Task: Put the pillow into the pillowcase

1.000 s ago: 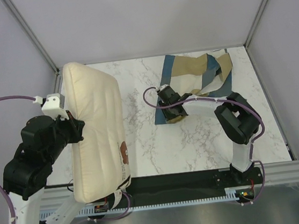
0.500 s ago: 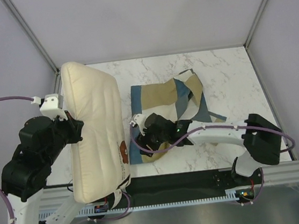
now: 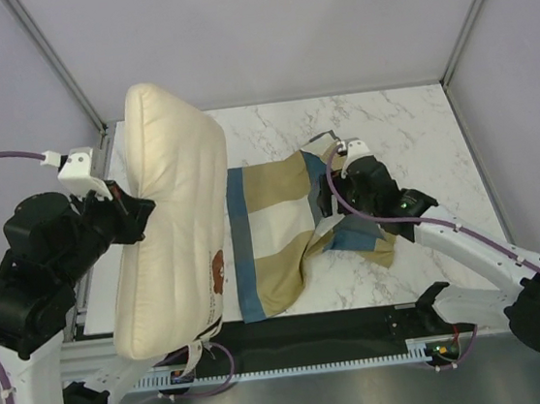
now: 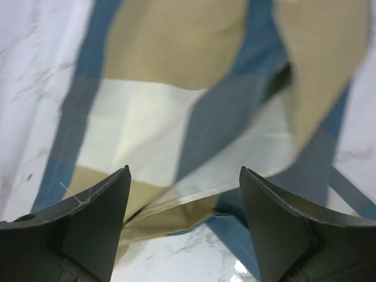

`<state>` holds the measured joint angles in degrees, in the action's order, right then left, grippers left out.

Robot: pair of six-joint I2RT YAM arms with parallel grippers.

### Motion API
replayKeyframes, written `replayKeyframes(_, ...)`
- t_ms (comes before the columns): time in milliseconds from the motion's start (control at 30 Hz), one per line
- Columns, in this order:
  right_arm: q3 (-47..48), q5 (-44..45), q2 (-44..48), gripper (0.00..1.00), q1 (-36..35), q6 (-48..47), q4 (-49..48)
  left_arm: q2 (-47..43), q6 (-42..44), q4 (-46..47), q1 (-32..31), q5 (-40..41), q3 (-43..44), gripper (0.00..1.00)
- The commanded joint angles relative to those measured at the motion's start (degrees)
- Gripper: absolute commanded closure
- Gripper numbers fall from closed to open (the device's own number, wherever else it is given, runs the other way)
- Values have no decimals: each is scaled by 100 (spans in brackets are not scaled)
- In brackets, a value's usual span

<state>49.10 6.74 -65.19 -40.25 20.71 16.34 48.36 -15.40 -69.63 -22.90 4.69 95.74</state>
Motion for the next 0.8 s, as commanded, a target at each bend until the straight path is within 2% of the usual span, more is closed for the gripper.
replayKeyframes(0,-243,336,50,14,753,372,379,243,-270,985,-4,-1161,796,98)
replayKeyframes(133,2,695,-274,12,1098,363,458,717,-569,1389,4,-2363,701,98)
replayKeyframes(267,336,1013,-766,14,1248,381,449,1008,-596,1820,4,-3271,-70,98)
replayKeyframes(300,476,1109,-1020,15,1265,381,449,1078,-439,1891,4,-3534,-221,98)
replayKeyframes(333,547,1319,-1153,16,1283,399,449,1184,-325,1874,4,-4258,-353,98)
replayKeyframes(367,609,1434,-1285,18,1300,460,449,1472,-184,1778,4,-4631,-564,98)
replayKeyframes(433,715,1584,-1566,21,1423,565,327,1702,220,1444,4,-4977,-714,98)
replayKeyframes(500,671,1558,-1698,24,1589,680,134,1931,510,1251,4,-4427,-899,98)
replayKeyframes(533,680,1506,-1769,26,1625,689,11,2010,564,1023,4,-3563,-934,98)
replayKeyframes(600,776,1444,-1987,42,1695,698,-60,2273,634,838,-4,-2723,-1014,98)
replayKeyframes(633,829,1339,-2076,53,1705,680,-113,2344,643,793,-4,-2240,-1092,98)
replayKeyframes(700,978,1295,-2296,63,1705,689,-140,2546,661,819,-39,-1982,-1172,98)
replayKeyframes(767,1048,1277,-2393,79,1705,724,-253,2722,661,819,-57,-1552,-1198,98)
